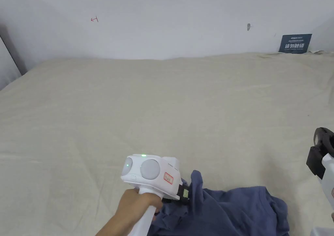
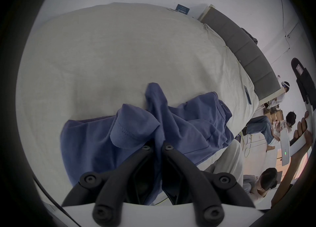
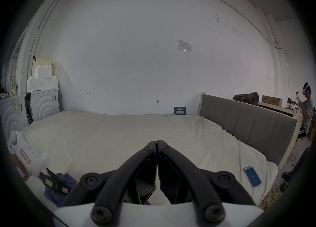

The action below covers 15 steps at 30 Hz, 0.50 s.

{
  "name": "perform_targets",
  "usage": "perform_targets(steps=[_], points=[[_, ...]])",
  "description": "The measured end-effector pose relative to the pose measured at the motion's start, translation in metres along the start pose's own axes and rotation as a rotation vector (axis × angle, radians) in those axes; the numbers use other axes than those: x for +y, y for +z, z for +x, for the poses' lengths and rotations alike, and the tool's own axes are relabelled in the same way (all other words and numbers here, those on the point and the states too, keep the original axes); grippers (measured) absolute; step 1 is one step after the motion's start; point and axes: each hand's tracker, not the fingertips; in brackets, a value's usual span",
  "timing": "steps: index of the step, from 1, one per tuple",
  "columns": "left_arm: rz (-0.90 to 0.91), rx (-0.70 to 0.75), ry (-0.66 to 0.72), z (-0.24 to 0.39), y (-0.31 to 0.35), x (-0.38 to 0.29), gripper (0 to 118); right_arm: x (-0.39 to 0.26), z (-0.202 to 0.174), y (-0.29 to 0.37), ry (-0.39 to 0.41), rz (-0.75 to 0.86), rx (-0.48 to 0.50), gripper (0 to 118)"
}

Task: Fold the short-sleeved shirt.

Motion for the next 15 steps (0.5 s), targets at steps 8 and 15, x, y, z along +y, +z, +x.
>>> perform_targets(steps=[8,15], points=[[-0.029,-0.004,-0.015,0.020,-0.012,-0.006,78,-0.004,0.009,0.001,-0.003,-0.012,-0.009,0],[0.113,-0.049,-0.022,0.030,0.032,-0.017,118,-0.005,0.007,0.003,-0.002,-0.019,-0.014,0]])
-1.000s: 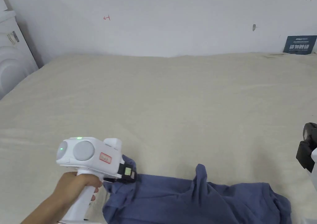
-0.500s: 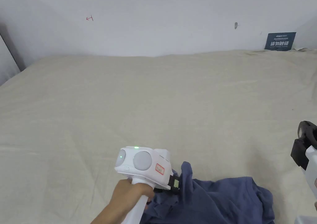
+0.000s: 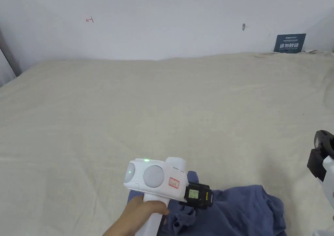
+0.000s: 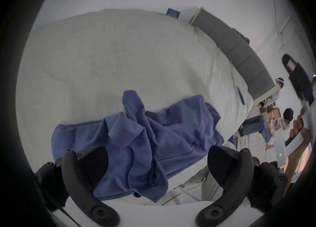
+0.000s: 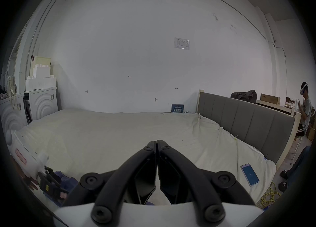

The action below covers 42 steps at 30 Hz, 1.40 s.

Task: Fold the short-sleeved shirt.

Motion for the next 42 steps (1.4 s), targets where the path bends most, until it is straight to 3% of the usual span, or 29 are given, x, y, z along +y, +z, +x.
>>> perform_targets(steps=[4,12,16,18,20,22,34,42], points=[[0.085,-0.007,0.028,-0.015,0.030,0.002,118,0.006,-0.006,0.004,0.001,0.003,0.007,0],[0.280,0.170,0.025,-0.059,0.079,-0.007,113,0.013,-0.014,0.006,0.007,0.016,0.020,0],[0.353,0.281,0.027,-0.085,0.086,-0.018,81,0.013,-0.014,0.005,0.007,0.021,0.019,0],[0.371,0.283,0.034,-0.093,0.085,-0.026,45,0.011,-0.011,0.002,0.001,0.022,0.019,0],[0.379,0.292,0.042,-0.103,0.080,-0.032,17,0.011,-0.011,0.003,-0.002,0.023,0.016,0],[0.376,0.304,0.038,-0.106,0.072,-0.041,1,0.011,-0.012,0.003,-0.001,0.019,0.016,0],[0.394,0.263,-0.008,-0.080,0.017,-0.078,0,0.006,-0.004,0.005,-0.006,-0.004,-0.001,0],[0.294,0.219,-0.067,-0.052,-0.031,-0.078,0,-0.002,0.009,0.004,-0.021,-0.020,-0.014,0]])
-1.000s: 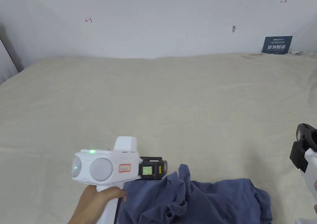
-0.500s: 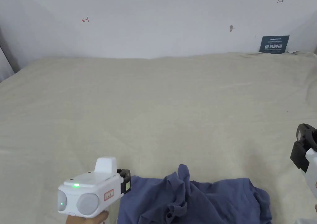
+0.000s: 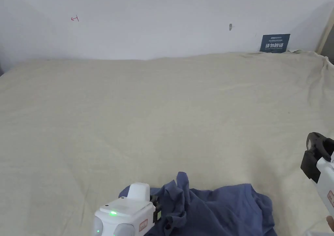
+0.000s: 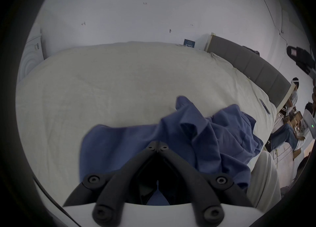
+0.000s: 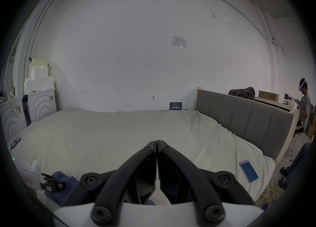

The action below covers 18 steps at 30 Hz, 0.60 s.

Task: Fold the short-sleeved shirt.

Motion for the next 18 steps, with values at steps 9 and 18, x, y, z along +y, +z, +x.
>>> perform_targets(steps=[9,18], points=[[-0.029,-0.063,-0.024,0.041,-0.016,-0.009,0,0.002,0.010,0.005,0.000,-0.006,-0.026,0],[0.008,-0.088,-0.065,0.063,-0.013,-0.012,0,0.003,0.008,0.007,-0.007,-0.004,-0.026,0]])
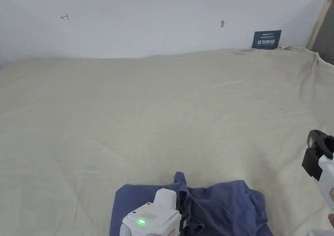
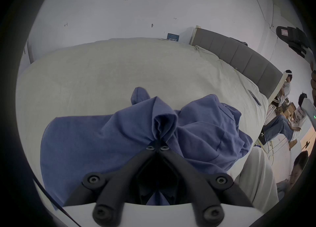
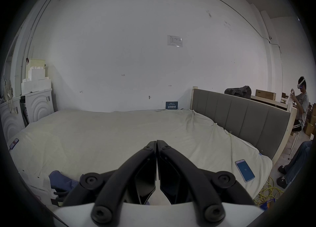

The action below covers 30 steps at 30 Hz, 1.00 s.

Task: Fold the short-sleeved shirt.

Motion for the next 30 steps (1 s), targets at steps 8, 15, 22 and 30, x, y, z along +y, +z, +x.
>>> perform_targets(steps=[8,15,22,30], points=[[-0.021,-0.052,-0.043,0.025,-0.010,0.004,0,0.000,-0.004,0.002,-0.005,-0.004,0.005,0],[-0.044,-0.064,-0.035,0.030,-0.011,0.002,0,-0.001,0.002,0.002,-0.001,-0.002,0.000,0],[0.033,-0.084,-0.008,0.016,0.028,0.034,0,0.006,-0.001,0.004,0.005,0.006,0.000,0],[0.072,-0.123,0.041,-0.038,0.067,0.072,0,0.011,-0.009,0.002,0.013,0.022,0.015,0]])
